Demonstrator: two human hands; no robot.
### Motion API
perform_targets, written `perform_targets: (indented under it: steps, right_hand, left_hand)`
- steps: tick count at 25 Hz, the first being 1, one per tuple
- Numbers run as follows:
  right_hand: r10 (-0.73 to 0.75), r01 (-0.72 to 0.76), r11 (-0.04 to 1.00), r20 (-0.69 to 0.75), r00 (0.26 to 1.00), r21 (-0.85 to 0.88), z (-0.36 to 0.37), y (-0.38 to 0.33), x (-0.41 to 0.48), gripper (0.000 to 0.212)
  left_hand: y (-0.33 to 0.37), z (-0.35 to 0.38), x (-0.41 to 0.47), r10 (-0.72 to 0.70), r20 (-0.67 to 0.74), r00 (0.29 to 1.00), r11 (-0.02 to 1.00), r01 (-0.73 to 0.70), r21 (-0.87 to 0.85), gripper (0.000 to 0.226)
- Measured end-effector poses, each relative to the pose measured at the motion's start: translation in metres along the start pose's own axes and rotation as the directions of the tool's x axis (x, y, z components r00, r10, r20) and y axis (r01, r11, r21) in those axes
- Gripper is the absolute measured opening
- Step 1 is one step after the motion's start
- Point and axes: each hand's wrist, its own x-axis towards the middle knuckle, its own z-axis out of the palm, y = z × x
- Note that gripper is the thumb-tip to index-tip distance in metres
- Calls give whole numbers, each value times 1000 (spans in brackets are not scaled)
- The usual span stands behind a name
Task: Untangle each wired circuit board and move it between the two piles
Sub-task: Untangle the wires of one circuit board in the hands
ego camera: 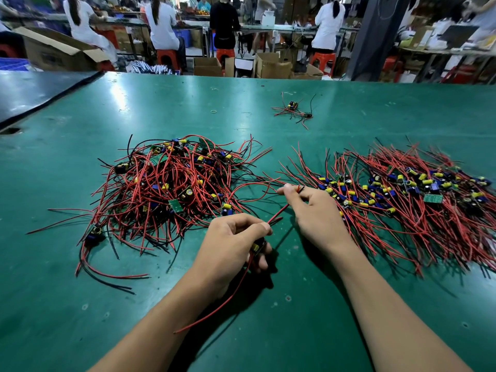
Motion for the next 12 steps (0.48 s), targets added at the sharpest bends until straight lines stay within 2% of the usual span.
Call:
perform_targets:
  steps: [2,5,8,10,11,12]
  right_hand:
    - [-122,116,992,-116,986,-51,1,4,0,40]
    - [-179,179,984,-252,951,-21,2,4,2,22]
    - [-213,208,977,-327,921,-50,1,9,5,31]
    - [-133,135,991,-279,951,-10,0,6,4,43]
    - [-36,61,992,-225,974,107,0,3,3,46]
    - [83,-36,954,-144,986,298,0,-2,3,48]
  left_hand:
    - [1,0,0,-16,-2,1000,1000,16,-14,18]
    - [3,0,0,-25,1,1000,999,25,-20,15]
    - [4,0,0,-33,5,999,999,33,-35,14]
    - [6,-1,0,-37,5,999,998,37,-43,14]
    - [6,-2,0,-40,6,999,998,40,-49,14]
    - [7,-4,0,-44,11,999,997,44,-58,14]
